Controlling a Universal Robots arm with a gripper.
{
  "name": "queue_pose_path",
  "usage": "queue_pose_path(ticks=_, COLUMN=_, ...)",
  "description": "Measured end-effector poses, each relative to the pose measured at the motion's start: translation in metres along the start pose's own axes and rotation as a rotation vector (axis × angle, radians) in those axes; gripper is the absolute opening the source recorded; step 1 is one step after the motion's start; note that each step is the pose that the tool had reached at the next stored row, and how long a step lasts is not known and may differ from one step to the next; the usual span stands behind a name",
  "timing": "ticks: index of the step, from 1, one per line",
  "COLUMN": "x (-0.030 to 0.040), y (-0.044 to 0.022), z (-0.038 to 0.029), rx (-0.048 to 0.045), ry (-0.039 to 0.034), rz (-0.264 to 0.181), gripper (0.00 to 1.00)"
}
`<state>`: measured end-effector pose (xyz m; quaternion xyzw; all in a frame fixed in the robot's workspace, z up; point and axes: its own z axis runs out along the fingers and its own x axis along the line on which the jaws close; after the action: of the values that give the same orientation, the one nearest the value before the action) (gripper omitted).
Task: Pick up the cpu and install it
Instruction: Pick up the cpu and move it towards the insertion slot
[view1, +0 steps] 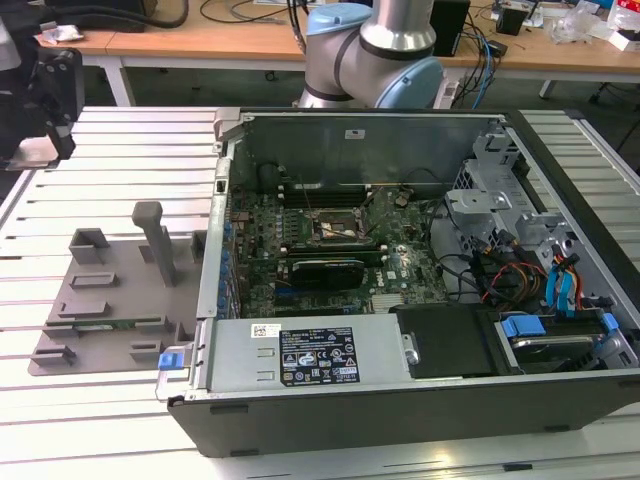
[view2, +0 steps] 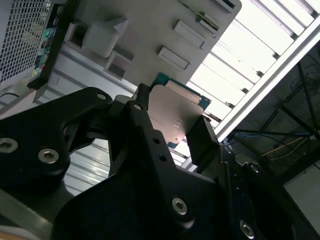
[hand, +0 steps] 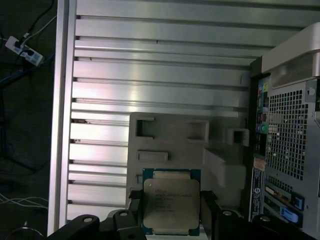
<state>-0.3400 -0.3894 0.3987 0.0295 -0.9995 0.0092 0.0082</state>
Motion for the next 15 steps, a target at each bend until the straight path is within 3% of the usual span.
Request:
queue_pose_path(ticks=2, x=-0.0117, y=-0.0007, z=-0.0001, rx=0.0000, ry=-0.0001, rz=0.000, gripper=0.55)
queue_pose_path(ticks=4, x=-0.0176, y=-0.0011, z=-0.0003, rx=0.0000, ry=0.0002, rz=0.000, gripper=0.55)
queue_pose_path(ticks=5, x=-0.0256, y=-0.0015, z=-0.0003, rx=-0.0001, ry=0.0002, rz=0.000, gripper=0.55)
queue_pose_path(ticks=9, x=-0.0393, y=-0.0023, z=-0.0006, rx=0.0000, ry=0.0007, rz=0.000, gripper=0.55)
queue_pose_path(ticks=11, x=-0.0520, y=-0.0031, z=-0.0008, rx=-0.0001, ry=0.0008, rz=0.000, gripper=0.55)
queue_pose_path(ticks=15, x=-0.0657, y=-0.0039, z=-0.0010, rx=0.0000, ry=0.0011, rz=0.000, gripper=0.55)
